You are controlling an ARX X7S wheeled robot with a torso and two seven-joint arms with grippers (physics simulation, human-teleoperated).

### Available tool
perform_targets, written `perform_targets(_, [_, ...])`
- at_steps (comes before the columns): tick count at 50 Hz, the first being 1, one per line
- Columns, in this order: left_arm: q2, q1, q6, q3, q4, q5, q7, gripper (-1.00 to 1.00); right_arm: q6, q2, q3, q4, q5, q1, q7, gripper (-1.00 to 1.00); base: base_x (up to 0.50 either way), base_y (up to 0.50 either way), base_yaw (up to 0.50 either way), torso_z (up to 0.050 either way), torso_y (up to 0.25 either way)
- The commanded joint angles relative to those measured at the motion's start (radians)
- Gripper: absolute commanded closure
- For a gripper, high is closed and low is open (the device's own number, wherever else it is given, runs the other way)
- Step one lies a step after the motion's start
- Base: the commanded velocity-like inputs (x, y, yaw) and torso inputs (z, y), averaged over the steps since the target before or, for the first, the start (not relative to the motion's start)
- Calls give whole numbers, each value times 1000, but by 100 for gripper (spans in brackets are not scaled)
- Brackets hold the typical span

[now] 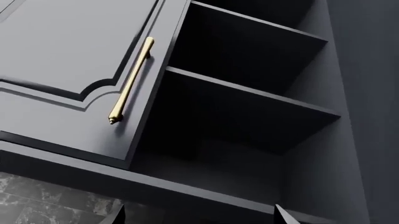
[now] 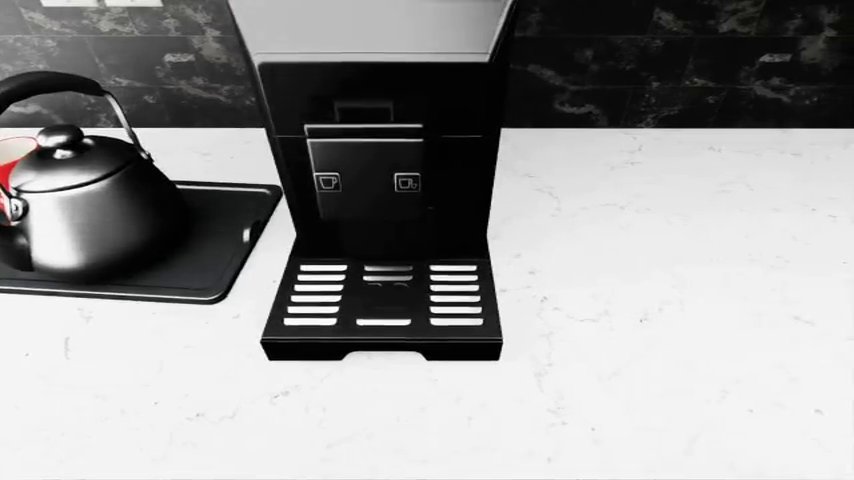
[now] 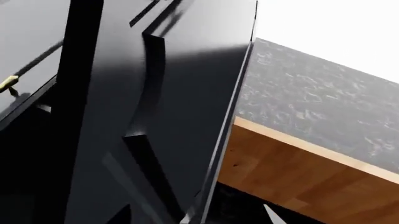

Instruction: Pick the kettle from the counter and place it on the tray. Then pick the mug from the cabinet and place it on the tray. Then close the cabinet doors.

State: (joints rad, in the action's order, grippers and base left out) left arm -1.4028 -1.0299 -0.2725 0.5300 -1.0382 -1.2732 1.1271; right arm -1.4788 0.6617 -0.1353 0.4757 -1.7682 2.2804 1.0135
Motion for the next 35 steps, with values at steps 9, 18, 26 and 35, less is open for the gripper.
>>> perform_targets(9, [-14,39,-48,24,11,31,-13,-100,124,-222,-87,-232,738,25,-395,-100,0,0,0,5,3])
perform_targets(18, [-17,66,-71,33,21,52,-21,-100,292,-278,-181,-431,904,57,-467,-100,0,0,0,0,0])
perform_targets(26, [-26,100,-100,44,27,81,-22,-100,310,-391,-132,-540,1066,75,-596,-100,0,0,0,0,0])
perform_targets(35, [-37,124,-125,49,30,97,-22,-100,182,-598,102,-554,1248,76,-801,-100,0,0,0,0,0])
